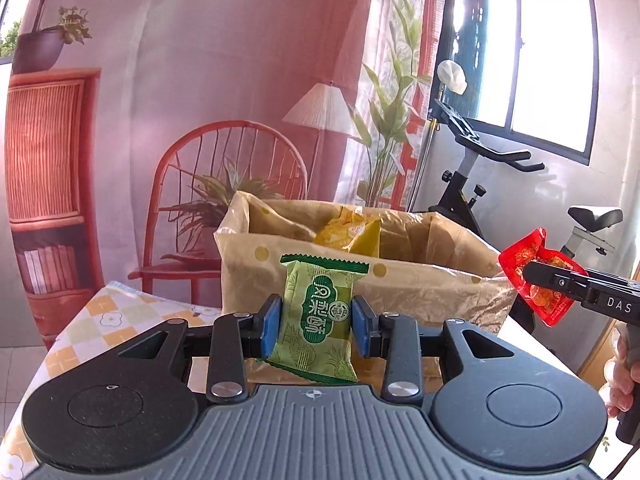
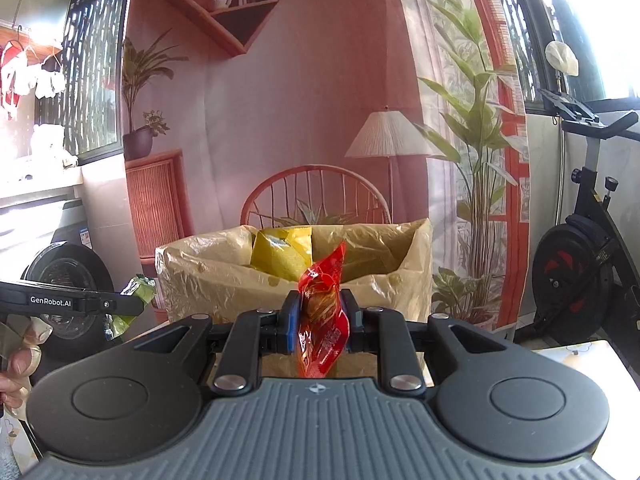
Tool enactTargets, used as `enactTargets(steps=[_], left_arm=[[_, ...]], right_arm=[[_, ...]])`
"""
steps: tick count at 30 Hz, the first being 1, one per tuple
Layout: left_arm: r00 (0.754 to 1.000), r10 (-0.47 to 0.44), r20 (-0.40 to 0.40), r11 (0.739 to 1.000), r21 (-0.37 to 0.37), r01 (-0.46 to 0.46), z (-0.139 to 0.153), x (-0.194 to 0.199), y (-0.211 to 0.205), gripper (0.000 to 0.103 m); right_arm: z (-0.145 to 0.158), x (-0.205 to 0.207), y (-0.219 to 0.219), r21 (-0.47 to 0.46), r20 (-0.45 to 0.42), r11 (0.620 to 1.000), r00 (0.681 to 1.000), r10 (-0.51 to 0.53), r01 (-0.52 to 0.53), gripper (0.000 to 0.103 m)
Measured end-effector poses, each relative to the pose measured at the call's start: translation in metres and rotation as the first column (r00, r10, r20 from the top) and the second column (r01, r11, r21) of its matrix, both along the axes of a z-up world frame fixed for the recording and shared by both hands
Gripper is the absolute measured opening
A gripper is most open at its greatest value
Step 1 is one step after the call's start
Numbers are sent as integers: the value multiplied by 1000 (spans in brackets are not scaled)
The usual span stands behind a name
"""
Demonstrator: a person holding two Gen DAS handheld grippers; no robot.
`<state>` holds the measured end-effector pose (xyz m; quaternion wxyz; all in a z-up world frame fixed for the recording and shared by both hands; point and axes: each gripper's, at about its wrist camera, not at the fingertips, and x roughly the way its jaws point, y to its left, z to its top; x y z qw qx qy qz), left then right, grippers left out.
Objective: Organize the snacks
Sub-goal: 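Carry both packs over the box and open both tools to release them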
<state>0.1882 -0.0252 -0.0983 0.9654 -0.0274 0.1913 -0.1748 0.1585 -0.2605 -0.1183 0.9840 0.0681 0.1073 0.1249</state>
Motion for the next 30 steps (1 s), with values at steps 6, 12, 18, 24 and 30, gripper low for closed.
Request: enactTargets(steps=[6,12,18,24,30], left_arm=[[998,-18,57,999,30,16,36,35,-19,39],[1000,-9,6,999,53,9,43,81,-31,39],[999,39,-21,995,92,-37,28,98,-37,50],[998,60,-33,995,78,-57,28,87,-20,66],[995,81,-53,994,73,-77,35,64,3,66]], right_arm=[[25,59,10,-12,-44,1000,999,5,-5,21],[20,105,10,71,-135,997,991,-20,29,21],[8,123,9,86,-193,994,980,-45,63,26],[8,107,1,85,-167,994,985,-50,65,58],[13,76,0,84,-119,993,990,-70,81,84]])
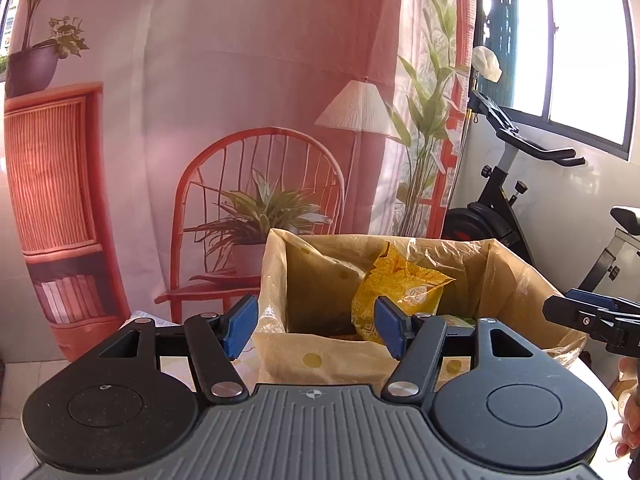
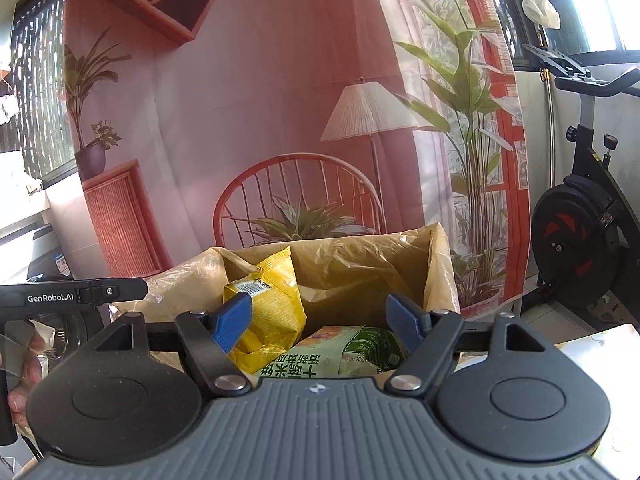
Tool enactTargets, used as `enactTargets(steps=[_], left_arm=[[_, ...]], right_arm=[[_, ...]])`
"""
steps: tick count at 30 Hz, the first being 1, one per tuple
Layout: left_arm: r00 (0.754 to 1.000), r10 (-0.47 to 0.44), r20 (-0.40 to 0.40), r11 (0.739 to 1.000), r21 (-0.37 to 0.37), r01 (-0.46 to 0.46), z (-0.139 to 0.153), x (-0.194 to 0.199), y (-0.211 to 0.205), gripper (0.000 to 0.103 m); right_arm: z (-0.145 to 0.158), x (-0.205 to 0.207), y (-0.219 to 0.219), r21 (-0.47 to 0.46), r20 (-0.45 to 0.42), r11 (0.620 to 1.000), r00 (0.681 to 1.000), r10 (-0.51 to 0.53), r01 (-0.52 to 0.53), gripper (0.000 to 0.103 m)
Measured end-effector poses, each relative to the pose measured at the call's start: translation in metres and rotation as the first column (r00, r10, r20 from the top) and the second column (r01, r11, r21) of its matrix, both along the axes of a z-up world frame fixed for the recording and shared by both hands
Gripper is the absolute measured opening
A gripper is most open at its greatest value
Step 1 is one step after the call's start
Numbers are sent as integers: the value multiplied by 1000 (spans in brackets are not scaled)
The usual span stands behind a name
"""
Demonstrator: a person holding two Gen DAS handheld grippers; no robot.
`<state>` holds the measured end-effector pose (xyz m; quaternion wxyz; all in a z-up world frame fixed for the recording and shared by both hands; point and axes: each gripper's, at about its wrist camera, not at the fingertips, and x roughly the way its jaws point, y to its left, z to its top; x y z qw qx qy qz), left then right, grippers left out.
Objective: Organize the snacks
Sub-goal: 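Carry both packs over the box and open both tools to release them, then lower both tools to the table snacks beside the box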
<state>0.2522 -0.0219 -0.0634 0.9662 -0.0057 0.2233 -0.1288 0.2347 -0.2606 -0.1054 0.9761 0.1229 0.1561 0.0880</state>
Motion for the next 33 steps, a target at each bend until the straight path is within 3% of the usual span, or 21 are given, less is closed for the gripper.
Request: enactTargets(steps=[4,10,16,25,33], left_arm=[[1000,-6,-10,1000,22,6,2,-20,13,66],[999,-25,-41,998,51,27,-7,-46,31,66],[994,-10,-104,998,59,17,-35,-58,50,66],[986,19,-166,999,43,-12,-59,-61,70,66],[982,61,-176,997,50,-53,-69,-54,82,66]], right_arm=[[1,-24,6,-2,41,1000,999,-18,18,102],[-16,-49,13,35,12,999,1000,-21,21,103],[-43,-72,16,71,13,997,999,-39,38,103],[-90,-77,22,52,-181,995,980,-79,90,103],[-127,-68,30,33,-321,994,943,-84,100,77]])
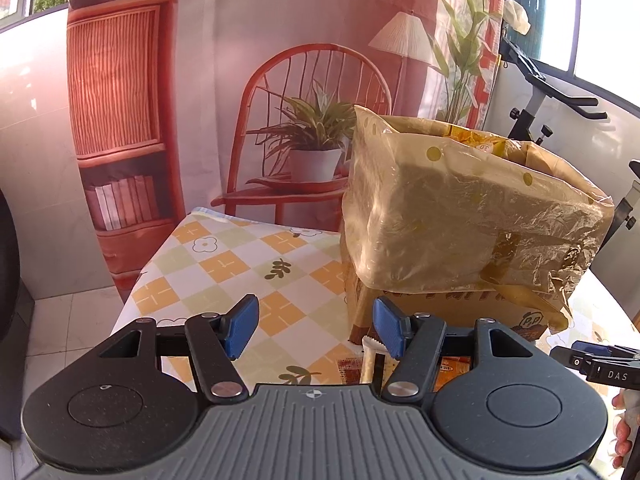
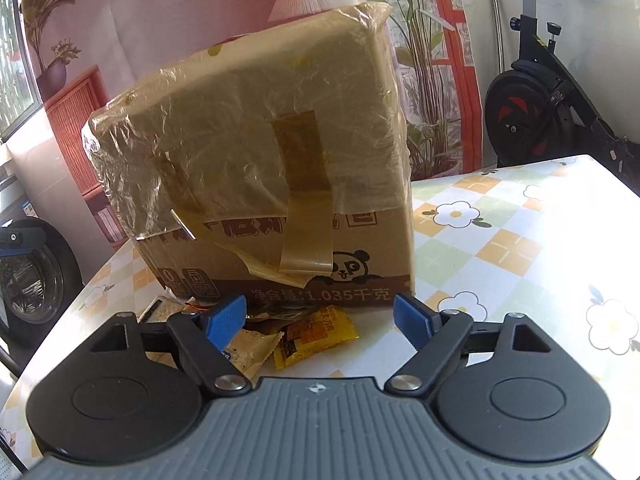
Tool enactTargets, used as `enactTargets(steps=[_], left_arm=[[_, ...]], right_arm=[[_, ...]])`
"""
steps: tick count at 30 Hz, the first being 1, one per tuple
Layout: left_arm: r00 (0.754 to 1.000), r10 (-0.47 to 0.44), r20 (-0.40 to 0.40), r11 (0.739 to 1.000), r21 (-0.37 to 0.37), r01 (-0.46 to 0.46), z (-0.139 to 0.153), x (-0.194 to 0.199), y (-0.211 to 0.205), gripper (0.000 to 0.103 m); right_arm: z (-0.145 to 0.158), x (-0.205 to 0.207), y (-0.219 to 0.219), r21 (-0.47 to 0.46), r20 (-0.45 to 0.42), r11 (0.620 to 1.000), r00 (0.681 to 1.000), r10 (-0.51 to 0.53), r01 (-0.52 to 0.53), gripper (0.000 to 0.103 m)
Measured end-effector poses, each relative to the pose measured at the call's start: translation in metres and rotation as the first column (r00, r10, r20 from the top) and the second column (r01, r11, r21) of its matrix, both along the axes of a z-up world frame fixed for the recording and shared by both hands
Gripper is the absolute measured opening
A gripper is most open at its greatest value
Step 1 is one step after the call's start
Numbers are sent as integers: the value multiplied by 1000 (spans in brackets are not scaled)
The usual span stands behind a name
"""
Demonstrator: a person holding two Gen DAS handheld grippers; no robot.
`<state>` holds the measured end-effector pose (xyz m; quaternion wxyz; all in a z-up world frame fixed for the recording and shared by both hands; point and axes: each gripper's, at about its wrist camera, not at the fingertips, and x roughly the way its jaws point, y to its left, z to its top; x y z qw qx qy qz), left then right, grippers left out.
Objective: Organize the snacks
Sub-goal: 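Lower both tools to the table snacks beside the box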
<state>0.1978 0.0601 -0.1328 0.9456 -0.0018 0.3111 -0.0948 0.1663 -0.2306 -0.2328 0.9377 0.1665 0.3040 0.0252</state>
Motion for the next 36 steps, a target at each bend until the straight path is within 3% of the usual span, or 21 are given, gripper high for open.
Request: enactTargets(steps=[3,12,19,24,36], left_arm=[[1000,4,2,1000,-3,-4,-4,1,2,66],[1000,9,-13,1000,-22,-9,-15,3,1,66],[999,12,-45,998,-68,-15,-31,-1,1,66],[997,20,-68,995,-94,-27,-42,-4,1,66],[997,-1,-82,996,-93,-7,-49,-8,-9,66]], right_arm=[[-12,9,-2,20,-84,999,996,-43,45,61],[-32,51,13,-86,-206,996,977,-54,37,61],[-38,73,34,-154,-208,988,976,-63,31,74],[-45,69,53,-255,-196,967,980,-43,-8,84],[-54,21,28,-285,-186,958,979,-89,33,85]])
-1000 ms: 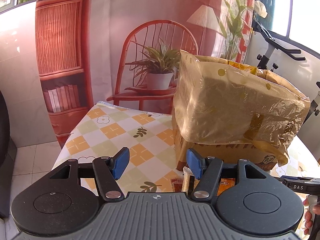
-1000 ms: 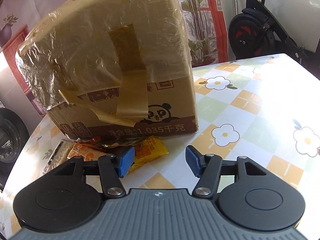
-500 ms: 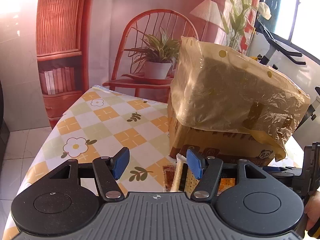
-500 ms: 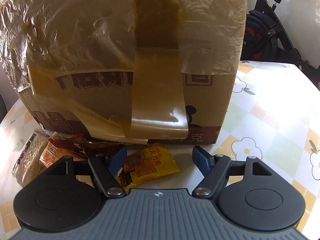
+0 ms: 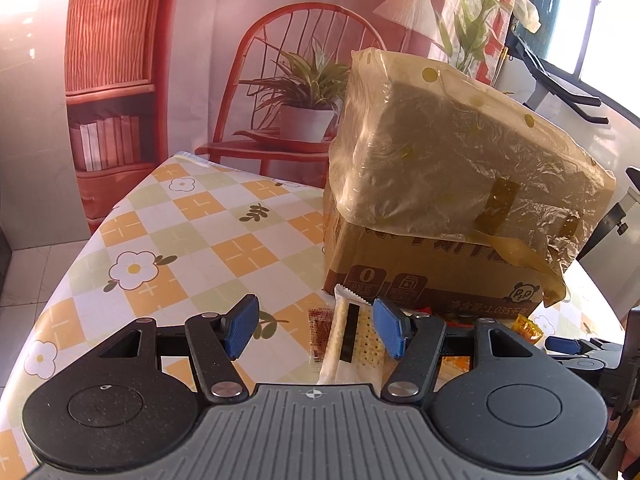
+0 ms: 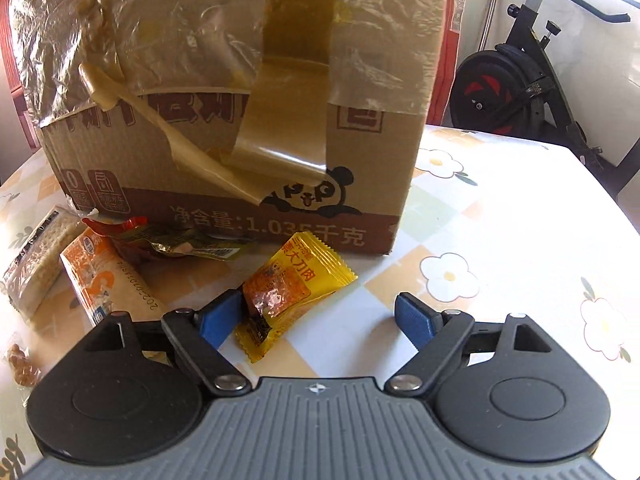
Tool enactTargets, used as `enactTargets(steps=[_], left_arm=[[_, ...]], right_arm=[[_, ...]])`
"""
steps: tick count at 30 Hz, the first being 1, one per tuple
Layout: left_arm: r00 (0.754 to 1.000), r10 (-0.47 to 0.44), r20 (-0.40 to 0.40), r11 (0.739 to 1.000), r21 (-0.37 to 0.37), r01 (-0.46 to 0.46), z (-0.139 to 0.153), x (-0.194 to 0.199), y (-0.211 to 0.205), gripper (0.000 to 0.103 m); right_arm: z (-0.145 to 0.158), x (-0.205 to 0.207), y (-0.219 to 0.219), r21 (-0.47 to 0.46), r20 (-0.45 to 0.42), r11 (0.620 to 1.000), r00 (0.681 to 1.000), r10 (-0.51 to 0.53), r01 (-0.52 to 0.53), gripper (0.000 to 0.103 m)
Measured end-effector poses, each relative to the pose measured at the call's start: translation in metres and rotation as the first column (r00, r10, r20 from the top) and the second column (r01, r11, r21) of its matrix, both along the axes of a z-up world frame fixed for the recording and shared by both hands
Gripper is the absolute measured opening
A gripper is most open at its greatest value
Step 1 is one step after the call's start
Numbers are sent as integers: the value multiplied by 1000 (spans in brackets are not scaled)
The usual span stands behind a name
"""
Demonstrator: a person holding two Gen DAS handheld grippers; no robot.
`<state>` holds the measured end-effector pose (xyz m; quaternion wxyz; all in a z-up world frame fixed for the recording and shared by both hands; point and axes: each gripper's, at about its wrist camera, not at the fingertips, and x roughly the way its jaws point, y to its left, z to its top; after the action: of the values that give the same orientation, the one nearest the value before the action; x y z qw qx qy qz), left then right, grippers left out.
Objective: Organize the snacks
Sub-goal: 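Lower both tools to the table snacks beside the box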
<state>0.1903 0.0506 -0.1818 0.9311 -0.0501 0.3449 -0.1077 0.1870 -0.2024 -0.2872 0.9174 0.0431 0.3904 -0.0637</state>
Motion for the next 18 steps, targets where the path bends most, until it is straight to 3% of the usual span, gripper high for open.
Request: enactTargets(steps=[3,8,13,18], left_arm=[[1000,-5,-3,1000,-2,5,-1,0,-1,66],[1000,-7,-9,1000,-6,7,-2,-1,-2,66],[1000,-10,-12,1000,-8,10,-4,-2,-2,66],[1000,-9,-18,1000,-7,9,-6,-2,-2,66]], right_arm=[[2,-7,-8,-24,4,998,999,-53,53,85],[13,-5,-10,17,37,998,997,-68,67,80],[31,4,-14,137,25,984,993,-116,112,77],[31,6,-13,231,-7,969,996,-90,89,69]])
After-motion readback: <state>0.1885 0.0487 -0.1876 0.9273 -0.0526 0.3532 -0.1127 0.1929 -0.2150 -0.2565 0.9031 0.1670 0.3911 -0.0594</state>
